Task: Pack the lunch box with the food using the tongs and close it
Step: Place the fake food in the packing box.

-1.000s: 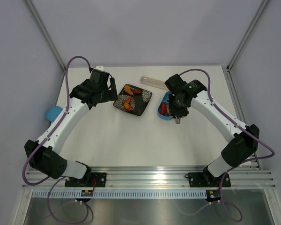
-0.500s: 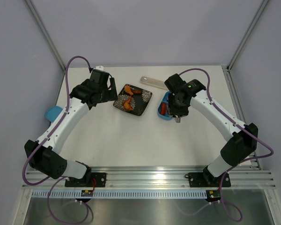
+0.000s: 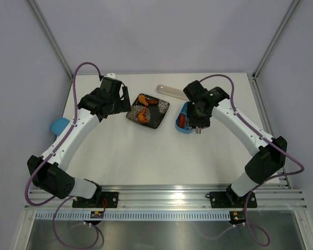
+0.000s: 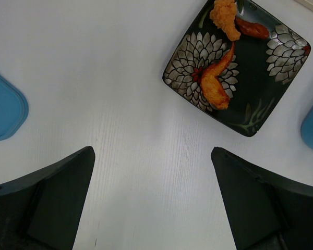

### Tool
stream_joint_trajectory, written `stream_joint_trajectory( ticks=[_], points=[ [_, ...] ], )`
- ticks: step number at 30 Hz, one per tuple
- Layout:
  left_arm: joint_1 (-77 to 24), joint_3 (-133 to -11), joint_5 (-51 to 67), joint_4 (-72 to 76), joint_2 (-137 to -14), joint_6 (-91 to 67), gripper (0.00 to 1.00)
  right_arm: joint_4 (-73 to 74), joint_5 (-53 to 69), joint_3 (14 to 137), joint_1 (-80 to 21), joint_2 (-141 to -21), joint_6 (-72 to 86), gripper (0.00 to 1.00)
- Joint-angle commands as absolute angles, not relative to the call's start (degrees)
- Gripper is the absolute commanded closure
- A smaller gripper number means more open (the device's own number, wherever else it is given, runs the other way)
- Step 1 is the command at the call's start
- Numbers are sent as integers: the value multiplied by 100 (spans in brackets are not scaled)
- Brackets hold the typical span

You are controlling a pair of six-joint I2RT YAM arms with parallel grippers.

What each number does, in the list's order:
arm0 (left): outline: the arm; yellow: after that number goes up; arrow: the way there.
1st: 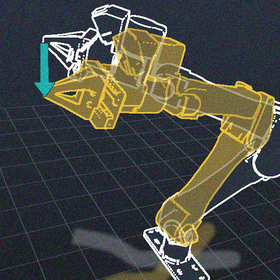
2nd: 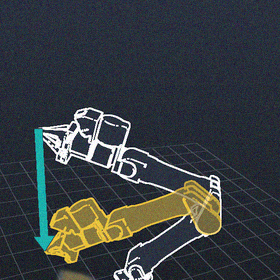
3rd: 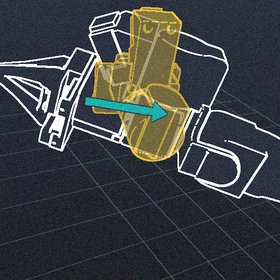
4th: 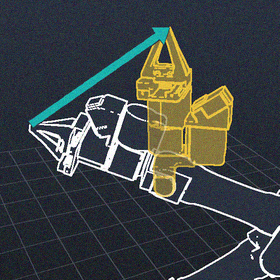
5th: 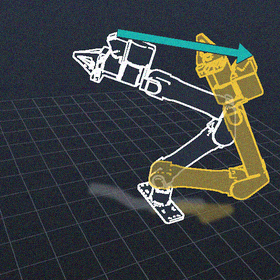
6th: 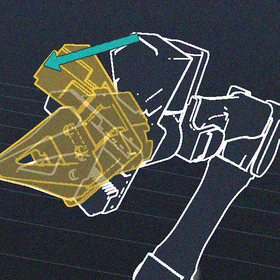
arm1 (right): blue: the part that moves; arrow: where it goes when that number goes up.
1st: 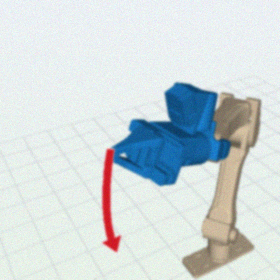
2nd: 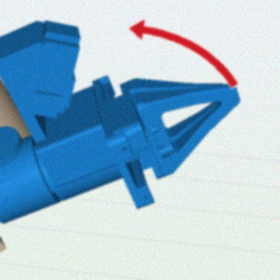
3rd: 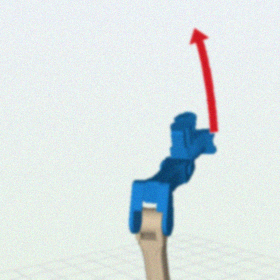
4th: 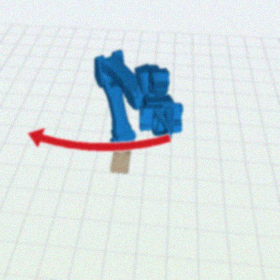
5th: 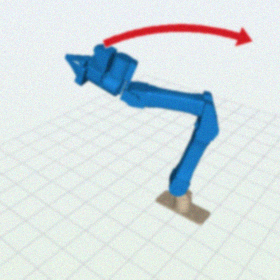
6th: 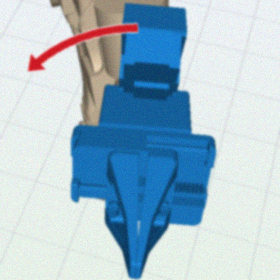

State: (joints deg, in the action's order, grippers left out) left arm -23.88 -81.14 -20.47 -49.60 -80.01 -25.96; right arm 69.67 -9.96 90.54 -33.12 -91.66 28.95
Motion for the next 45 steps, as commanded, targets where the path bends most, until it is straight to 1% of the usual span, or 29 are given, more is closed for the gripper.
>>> stream_joint_trajectory(
  ticks=[1, 5, 7, 14, 19, 20, 23, 27, 28, 29, 32, 45],
  points=[
    [-2373, -8112, -2171, -4737, -7875, -2593, 1, 6996, -1169, 9299, -3261, -9185, 2865, 48],
    [-2373, -8121, -2162, -4746, -7893, -2584, 1, 7014, -1169, 9334, -3261, -9211, 2830, 42],
    [-2364, -8121, -2153, -4737, -7901, -2593, 1, 7022, -1160, 9351, -3252, -9228, 2821, 42],
    [-2373, -8156, -2136, -4729, -7919, -2584, 1, 7022, -1186, 9457, -3252, -9237, 2769, 43],
    [-2364, -8165, -2145, -4737, -7937, -2584, 1, 7040, -1230, 9589, -3234, -9237, 2760, 47],
    [-2364, -8165, -2145, -4729, -7937, -2575, 1, 7040, -1257, 9606, -3243, -9229, 2751, 48],
    [-2364, -8156, -2145, -4720, -7945, -2575, 1, 7005, -1292, 9589, -3234, -9237, 2742, 59],
    [-2364, -8156, -2153, -4711, -7972, -2575, 1, 6944, -1353, 9501, -3156, -9299, 2733, 81],
    [-2364, -8156, -2162, -4711, -7972, -2575, 1, 6882, -1362, 9492, -3138, -9325, 2716, 89],
    [-2373, -8148, -2162, -4711, -7972, -2558, 1, 6838, -1354, 9457, -3094, -9343, 2698, 92],
    [-2373, -8156, -2180, -4711, -7980, -2549, 1, 6724, -1310, 9483, -2997, -9439, 2611, 94],
    [-2364, -8262, -2267, -4737, -8077, -2531, 1, 6460, -976, 9396, -2988, -9791, 2435, 95]
  ],
)
